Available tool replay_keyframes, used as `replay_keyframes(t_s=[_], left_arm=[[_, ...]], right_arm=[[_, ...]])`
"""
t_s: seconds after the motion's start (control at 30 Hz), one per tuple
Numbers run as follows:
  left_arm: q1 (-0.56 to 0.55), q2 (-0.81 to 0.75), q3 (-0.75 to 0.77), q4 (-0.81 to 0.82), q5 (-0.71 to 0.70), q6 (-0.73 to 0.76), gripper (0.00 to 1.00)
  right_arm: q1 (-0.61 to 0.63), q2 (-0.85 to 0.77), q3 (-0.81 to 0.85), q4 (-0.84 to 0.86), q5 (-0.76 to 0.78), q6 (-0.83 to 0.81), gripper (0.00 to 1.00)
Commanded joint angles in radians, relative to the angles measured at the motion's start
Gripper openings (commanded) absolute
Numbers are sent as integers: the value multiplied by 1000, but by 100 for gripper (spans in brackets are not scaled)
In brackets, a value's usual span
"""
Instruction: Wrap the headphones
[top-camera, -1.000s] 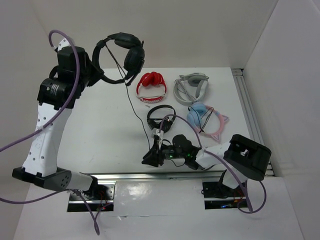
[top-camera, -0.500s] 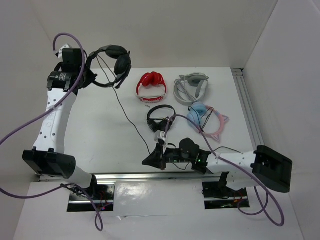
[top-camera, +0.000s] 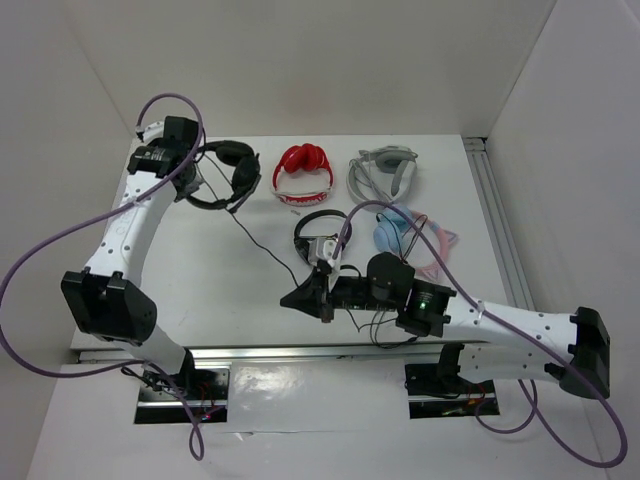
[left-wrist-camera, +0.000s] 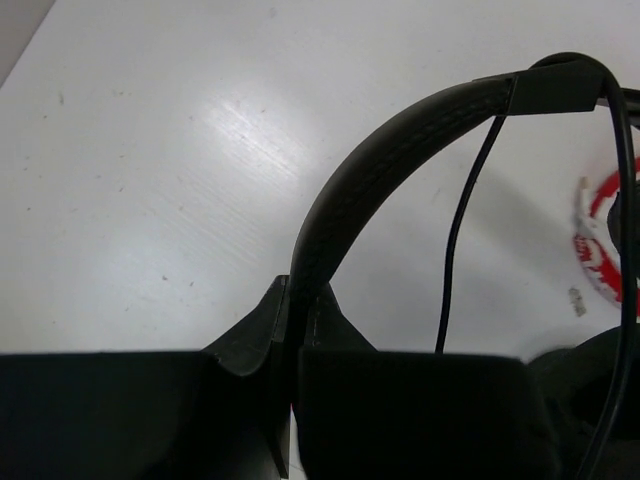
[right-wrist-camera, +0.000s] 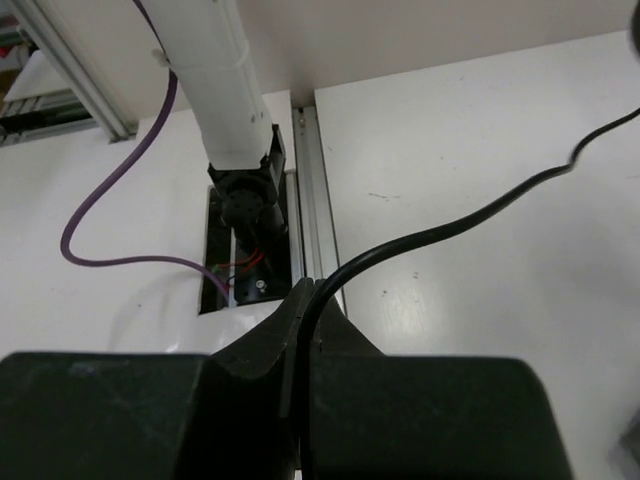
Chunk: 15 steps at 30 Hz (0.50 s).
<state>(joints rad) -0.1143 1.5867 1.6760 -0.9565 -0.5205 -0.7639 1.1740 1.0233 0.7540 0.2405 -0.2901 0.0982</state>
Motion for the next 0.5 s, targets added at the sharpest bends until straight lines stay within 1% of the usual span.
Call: replay_keyframes(t_s=[0.0,0.07,0.1,0.13,0.17,0.2,0.23,0.27,0.3,0.33,0.37,0.43,0.47], left_arm=[[-10,-17,-30,-1,-95,-29,0],[-10,-36,-61,-1,-56,14,0],[-22,-50,-77,31,-38,34,0],[-37,-68,-96,45,9,53,0],[-51,-108,-134,59,23,96,0],[-67,-131,-153,59,24,97,0],[-85,-158,-174,59,13,97,0],[-122,-189,-232,68,13,106,0],[-137,-256,-264,82,13,106,0],[-149,-286,-295,102,33,126,0],[-159,-307,-341,123,65,144,0],[-171,-344,-369,124,94,176,0],[-206,-344,-378,124,106,192,0]], right_arm=[[9,-22,126,-164,35,-75,0],[9,-22,165,-205,98,-123,0],[9,-11,203,-249,129,-141,0],[9,-2,221,-269,187,-181,0],[9,10,257,-308,225,-204,0],[9,20,275,-325,267,-227,0],[9,29,294,-340,349,-251,0],[0,40,312,-357,376,-297,0],[-10,66,350,-380,408,-320,0],[-10,79,376,-400,477,-334,0],[-23,93,395,-400,521,-363,0],[-34,124,430,-388,590,-397,0],[-48,135,441,-379,645,-432,0]])
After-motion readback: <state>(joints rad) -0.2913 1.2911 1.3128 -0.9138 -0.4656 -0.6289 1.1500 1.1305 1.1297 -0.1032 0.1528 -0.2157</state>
